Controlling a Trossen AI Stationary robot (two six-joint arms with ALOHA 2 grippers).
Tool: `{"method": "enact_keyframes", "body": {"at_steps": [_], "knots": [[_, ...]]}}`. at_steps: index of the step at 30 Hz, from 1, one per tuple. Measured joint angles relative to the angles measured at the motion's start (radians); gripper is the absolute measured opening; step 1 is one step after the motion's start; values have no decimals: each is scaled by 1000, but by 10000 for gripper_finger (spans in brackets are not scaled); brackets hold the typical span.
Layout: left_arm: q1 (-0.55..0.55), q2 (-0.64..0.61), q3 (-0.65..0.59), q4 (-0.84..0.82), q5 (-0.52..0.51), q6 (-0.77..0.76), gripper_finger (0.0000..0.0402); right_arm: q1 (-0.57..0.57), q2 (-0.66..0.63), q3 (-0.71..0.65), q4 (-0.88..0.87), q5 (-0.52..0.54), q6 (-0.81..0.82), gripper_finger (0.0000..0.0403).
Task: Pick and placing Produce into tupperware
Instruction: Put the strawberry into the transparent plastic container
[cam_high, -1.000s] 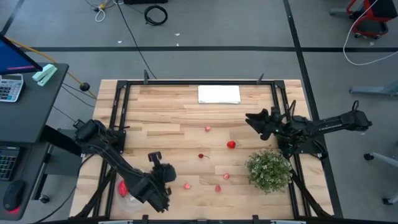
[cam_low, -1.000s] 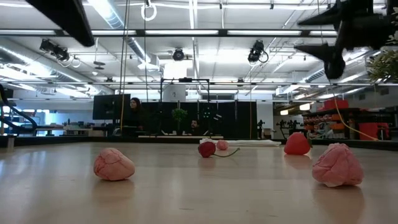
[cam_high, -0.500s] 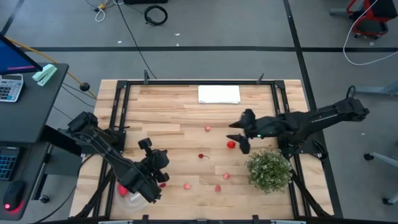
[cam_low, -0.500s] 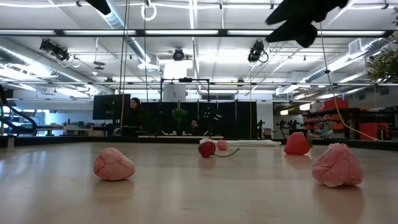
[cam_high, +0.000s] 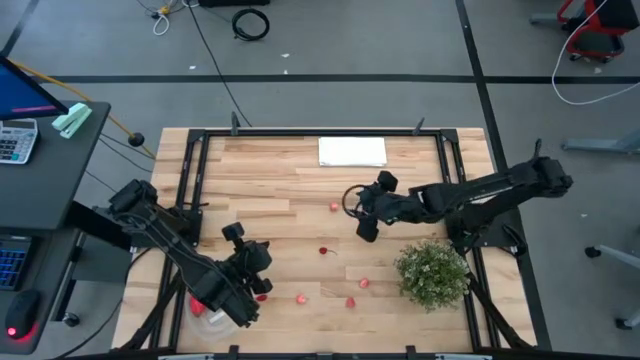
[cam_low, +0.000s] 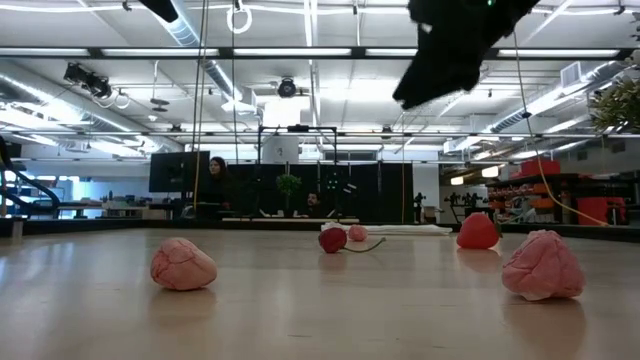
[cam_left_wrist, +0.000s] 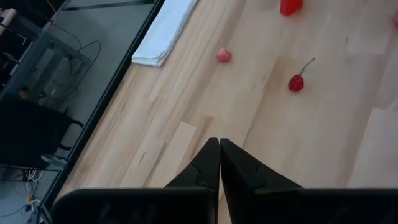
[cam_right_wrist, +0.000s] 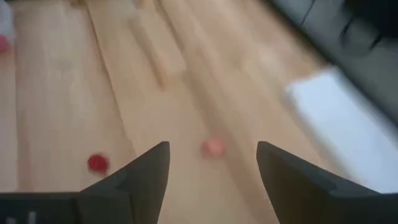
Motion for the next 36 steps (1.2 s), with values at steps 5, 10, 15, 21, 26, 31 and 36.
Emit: {"method": "enact_keyframes", "body": {"at_steps": [5,10,15,21,26,31,36], "knots": [[-8,0,0,0,-3,-10,7,-8,59,0,-217,-245,237,243],[-33,0,0,2,-3,-11,13,51,81,-1,-416,-268,356,227],[-50,0,0,4,-3,-11,27,84,83,-1,-431,-265,404,211],[-52,1,0,40,-3,-12,24,117,158,-1,-419,-214,436,202],[-51,1,0,46,-3,-12,19,117,226,-1,-420,-213,436,201],[-51,1,0,46,-3,-11,20,112,259,-1,-420,-212,434,201],[-51,1,0,46,-3,-10,25,112,287,-1,-420,-210,407,201]]}}
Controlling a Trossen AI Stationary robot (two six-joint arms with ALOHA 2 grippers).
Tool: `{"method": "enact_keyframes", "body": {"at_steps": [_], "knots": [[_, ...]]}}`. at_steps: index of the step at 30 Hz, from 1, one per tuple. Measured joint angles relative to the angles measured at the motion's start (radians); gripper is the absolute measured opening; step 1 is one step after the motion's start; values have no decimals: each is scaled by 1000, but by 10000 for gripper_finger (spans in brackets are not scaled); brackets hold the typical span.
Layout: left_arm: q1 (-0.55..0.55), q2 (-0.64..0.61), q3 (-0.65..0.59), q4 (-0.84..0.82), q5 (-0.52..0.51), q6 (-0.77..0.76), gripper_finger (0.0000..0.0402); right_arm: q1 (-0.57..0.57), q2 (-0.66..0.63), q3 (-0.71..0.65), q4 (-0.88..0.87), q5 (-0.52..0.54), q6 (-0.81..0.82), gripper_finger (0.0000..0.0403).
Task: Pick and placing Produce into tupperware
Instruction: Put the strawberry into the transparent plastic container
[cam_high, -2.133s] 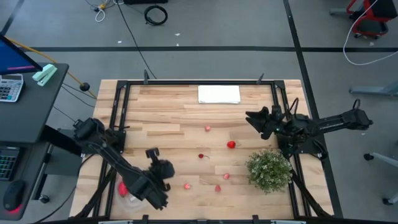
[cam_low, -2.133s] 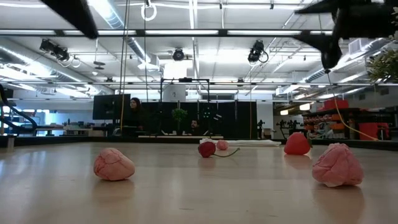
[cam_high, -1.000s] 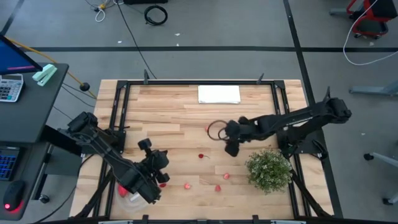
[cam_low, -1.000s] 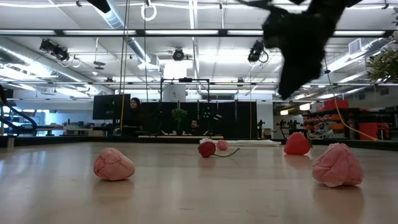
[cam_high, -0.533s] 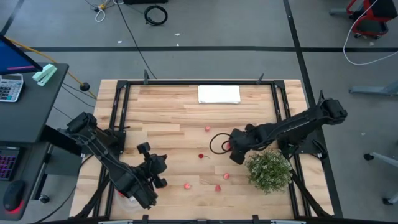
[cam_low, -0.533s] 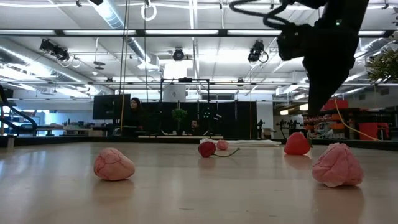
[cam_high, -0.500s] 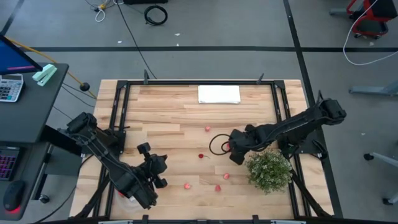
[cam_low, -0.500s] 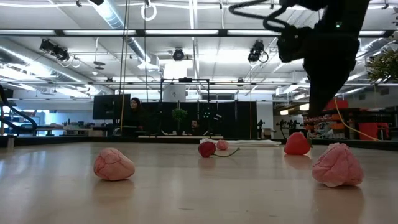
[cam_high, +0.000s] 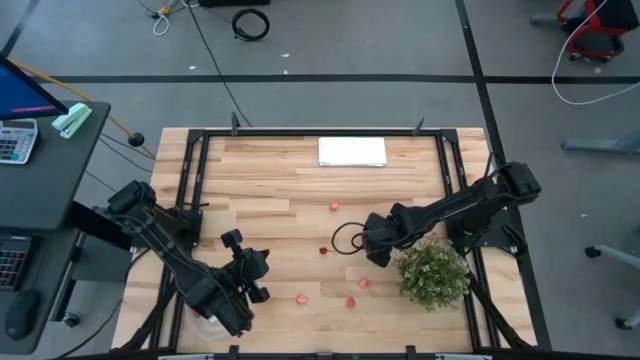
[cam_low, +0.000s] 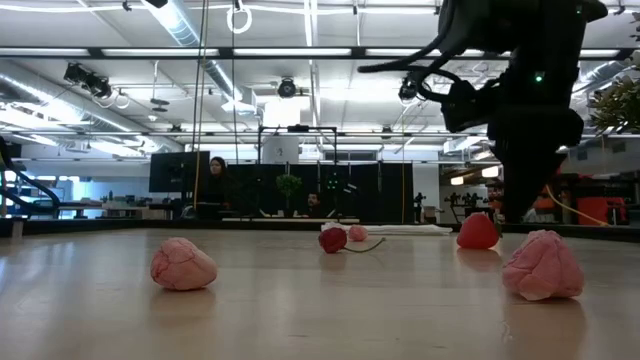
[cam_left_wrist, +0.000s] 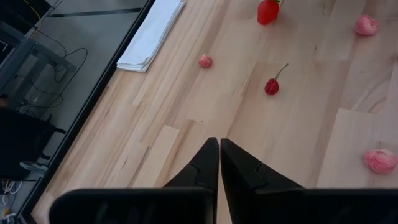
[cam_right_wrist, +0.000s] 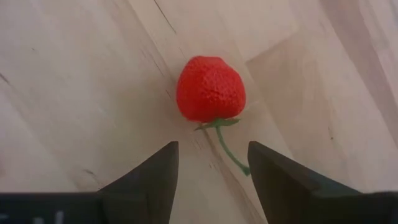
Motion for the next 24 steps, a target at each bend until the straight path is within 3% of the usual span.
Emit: {"method": "enact_keyframes", "body": {"at_steps": [7,12,17,22,24], "knots": [[0,0,0,0,0,0,14,-18,33,0,-9,68,-26,199],[0,0,0,-1,0,1,15,-46,69,0,-58,69,-28,172],[0,0,0,-1,0,1,23,-64,87,0,-40,75,-60,114],[0,0,0,-1,0,1,21,-63,76,0,-23,109,-63,21],[0,0,0,-2,0,2,17,-62,74,0,-21,108,-83,9]]}}
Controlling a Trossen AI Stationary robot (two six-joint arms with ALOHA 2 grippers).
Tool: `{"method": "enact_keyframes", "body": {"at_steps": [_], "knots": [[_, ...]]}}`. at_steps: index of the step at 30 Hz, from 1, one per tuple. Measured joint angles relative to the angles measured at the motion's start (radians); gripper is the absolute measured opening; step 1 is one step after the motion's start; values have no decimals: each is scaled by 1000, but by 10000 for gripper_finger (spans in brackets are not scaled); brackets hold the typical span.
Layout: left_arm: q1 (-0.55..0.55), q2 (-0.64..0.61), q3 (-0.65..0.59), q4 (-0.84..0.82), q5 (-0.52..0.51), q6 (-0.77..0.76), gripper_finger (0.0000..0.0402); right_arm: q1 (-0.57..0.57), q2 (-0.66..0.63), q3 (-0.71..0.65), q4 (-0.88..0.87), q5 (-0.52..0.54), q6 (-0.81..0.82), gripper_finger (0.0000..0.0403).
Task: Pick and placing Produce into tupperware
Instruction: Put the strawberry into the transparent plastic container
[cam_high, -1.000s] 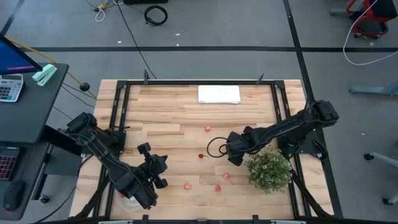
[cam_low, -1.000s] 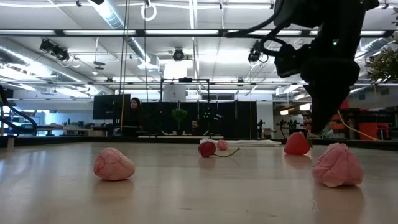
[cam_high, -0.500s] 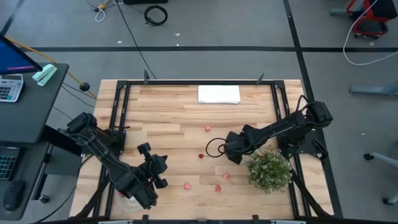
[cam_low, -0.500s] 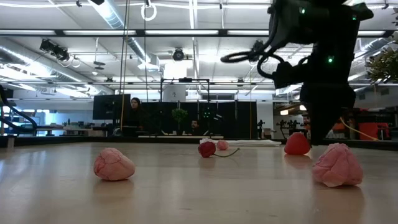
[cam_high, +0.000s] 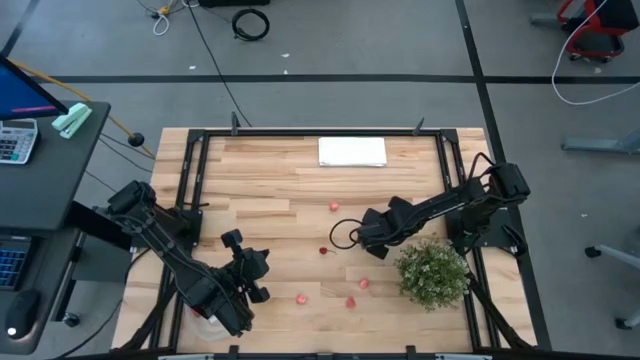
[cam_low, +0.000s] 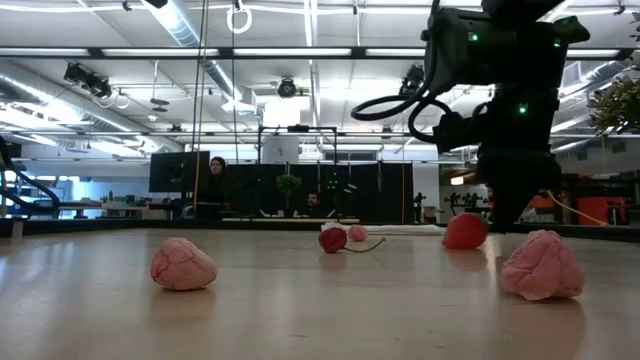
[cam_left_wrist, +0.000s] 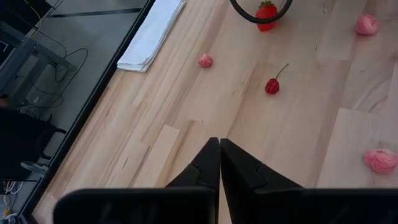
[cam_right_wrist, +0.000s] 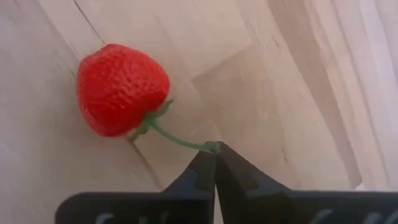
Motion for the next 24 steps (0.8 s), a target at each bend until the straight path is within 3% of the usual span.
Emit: {"method": "enact_keyframes", "body": {"at_steps": [11,15,19,24], "knots": [[0,0,0,0,0,-1,22,60,-28,0,88,29,22,3],[0,1,0,1,0,-1,20,97,-91,1,78,105,55,2],[0,1,0,5,0,-2,12,123,-181,2,91,116,81,2],[0,1,0,16,0,-2,13,145,-260,2,91,57,-64,17]]}}
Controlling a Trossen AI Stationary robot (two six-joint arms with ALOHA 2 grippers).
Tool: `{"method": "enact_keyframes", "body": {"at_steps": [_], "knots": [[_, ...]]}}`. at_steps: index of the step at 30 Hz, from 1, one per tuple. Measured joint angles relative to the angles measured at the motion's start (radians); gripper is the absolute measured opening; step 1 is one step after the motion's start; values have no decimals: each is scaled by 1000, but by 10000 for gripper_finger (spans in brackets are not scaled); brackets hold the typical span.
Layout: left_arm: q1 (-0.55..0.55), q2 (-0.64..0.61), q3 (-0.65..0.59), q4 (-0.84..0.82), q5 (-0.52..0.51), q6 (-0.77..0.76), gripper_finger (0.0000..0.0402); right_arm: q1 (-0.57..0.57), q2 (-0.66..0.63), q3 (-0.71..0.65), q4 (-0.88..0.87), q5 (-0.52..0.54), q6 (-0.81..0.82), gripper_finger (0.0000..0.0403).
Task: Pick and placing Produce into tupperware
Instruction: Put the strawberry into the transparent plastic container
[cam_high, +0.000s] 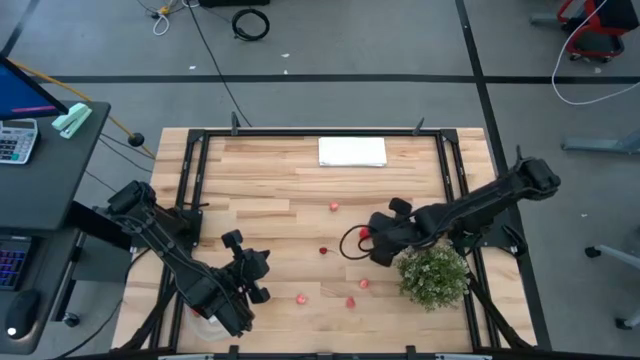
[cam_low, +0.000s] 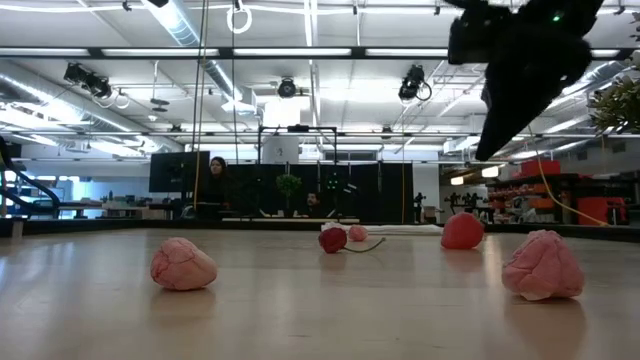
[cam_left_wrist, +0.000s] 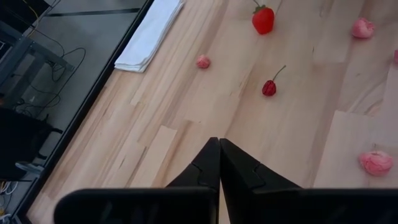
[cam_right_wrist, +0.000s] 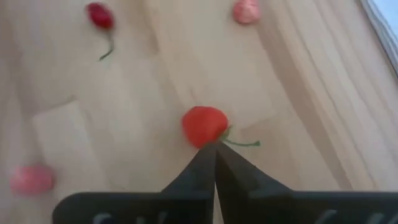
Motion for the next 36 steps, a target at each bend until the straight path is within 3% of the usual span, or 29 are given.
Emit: {"method": "enact_keyframes", "body": {"at_steps": [9,14,19,29,36], "knots": [[0,0,0,6,0,0,21,5,45,0,15,-37,-273,100],[3,0,0,6,0,0,11,5,115,0,42,6,-449,141],[3,0,0,6,0,1,13,-5,178,0,47,12,-509,166],[3,0,0,2,0,3,20,-76,241,0,46,87,-566,179],[3,0,0,1,0,3,10,-117,237,0,46,56,-569,177]]}}
